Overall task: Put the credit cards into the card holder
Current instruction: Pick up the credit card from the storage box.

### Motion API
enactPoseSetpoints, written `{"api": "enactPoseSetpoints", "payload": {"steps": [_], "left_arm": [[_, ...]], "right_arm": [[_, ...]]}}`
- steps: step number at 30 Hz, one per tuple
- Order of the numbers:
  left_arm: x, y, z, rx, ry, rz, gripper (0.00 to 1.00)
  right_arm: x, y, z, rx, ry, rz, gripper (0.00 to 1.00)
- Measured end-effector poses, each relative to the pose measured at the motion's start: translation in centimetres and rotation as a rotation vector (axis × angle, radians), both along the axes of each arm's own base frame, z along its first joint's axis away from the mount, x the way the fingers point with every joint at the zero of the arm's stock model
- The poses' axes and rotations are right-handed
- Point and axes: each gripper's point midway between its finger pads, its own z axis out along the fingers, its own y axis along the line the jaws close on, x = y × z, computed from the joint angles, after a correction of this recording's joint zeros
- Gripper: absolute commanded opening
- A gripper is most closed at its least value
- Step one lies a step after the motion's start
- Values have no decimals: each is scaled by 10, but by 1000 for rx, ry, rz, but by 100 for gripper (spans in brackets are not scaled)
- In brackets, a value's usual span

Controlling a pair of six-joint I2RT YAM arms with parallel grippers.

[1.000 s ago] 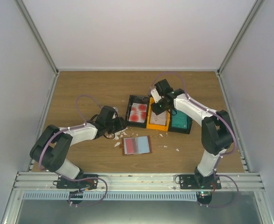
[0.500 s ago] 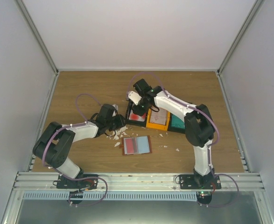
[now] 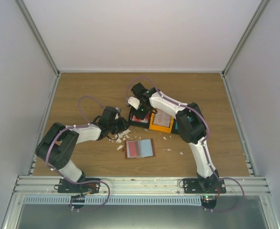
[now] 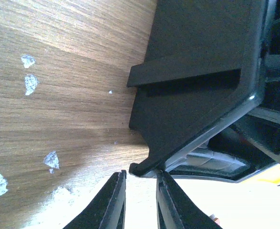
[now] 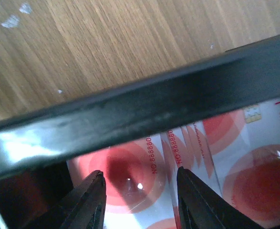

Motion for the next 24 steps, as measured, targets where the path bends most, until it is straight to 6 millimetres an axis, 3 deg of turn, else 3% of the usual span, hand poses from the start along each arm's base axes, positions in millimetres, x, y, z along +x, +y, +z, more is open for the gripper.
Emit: {"api": "enactPoseSetpoints", "payload": {"steps": [4, 10, 18, 24], "left_arm": [[-1, 0, -3, 4, 9, 0, 20], [-1, 0, -4, 5, 10, -1, 20], [0, -2, -4, 1, 17, -7, 20], [1, -4, -3, -2, 20, -18, 20]], "right_arm": [[-1, -1, -14, -32, 22, 1, 43], [1, 2, -13, -48, 5, 0, 43], [-8, 4, -13, -30, 49, 15, 33], [-9, 8, 0, 22, 58, 18, 29]]}}
